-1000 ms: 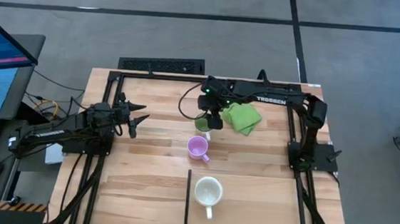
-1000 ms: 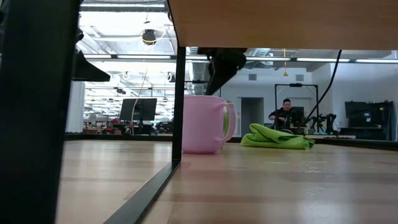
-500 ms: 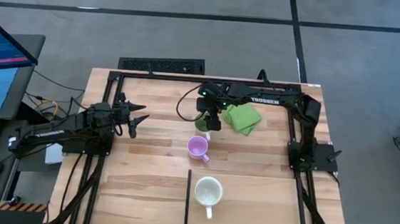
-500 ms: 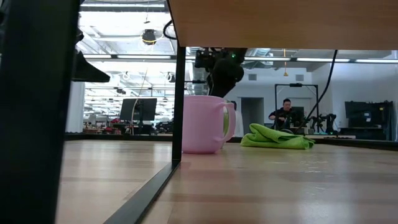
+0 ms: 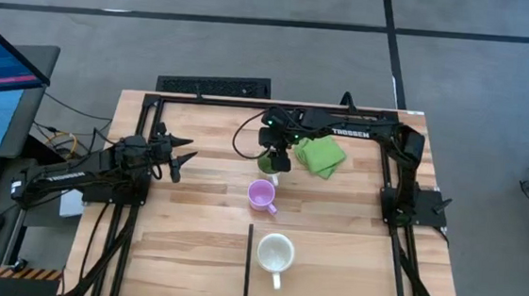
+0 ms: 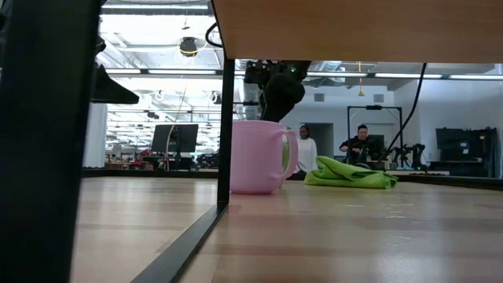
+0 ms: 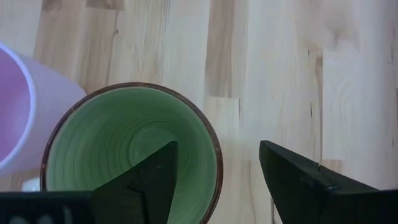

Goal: Stack small to large cups/mugs on shelf
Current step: Put the green mug on the shelf

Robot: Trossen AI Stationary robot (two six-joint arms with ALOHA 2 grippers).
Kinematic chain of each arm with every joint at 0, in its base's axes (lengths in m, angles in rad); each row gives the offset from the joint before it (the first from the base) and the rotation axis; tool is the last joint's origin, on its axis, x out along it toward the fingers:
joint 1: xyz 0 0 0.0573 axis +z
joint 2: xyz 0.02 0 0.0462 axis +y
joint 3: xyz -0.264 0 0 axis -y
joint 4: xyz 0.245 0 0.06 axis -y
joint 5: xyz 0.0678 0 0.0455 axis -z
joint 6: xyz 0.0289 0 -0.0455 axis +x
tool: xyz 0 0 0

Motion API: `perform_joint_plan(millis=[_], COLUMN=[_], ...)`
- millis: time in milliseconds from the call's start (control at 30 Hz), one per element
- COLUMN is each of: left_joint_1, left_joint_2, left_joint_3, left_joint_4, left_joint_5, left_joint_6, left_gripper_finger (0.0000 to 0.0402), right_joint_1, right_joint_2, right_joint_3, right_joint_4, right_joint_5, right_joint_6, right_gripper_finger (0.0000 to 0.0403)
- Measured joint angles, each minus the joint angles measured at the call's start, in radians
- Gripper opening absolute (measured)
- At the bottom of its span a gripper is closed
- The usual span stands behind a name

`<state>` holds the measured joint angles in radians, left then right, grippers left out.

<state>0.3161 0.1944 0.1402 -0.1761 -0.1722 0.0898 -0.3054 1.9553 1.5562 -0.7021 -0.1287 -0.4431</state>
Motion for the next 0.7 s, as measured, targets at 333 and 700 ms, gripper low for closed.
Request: perform_joint_plan(millis=[333, 700], left_joint_1=[0.000, 0.000], left_joint_2=[0.000, 0.000], left_joint_3=[0.000, 0.000], left_joint_4=[-0.020, -0.021], left_joint_5=[0.000, 0.000], left_joint_6=[0.000, -0.004], left_gripper_finger=[0.0185, 0.0185], right_joint_1=[0.004, 0.016], right_joint_2=[0.002, 0.046], right_joint_3=[0.000, 0.001], right_joint_4=[-0.003, 0.009], right_joint_5=[-0.001, 0.000], right_joint_6=[0.006, 0.000], right_gripper_finger=[0.0249, 0.0248])
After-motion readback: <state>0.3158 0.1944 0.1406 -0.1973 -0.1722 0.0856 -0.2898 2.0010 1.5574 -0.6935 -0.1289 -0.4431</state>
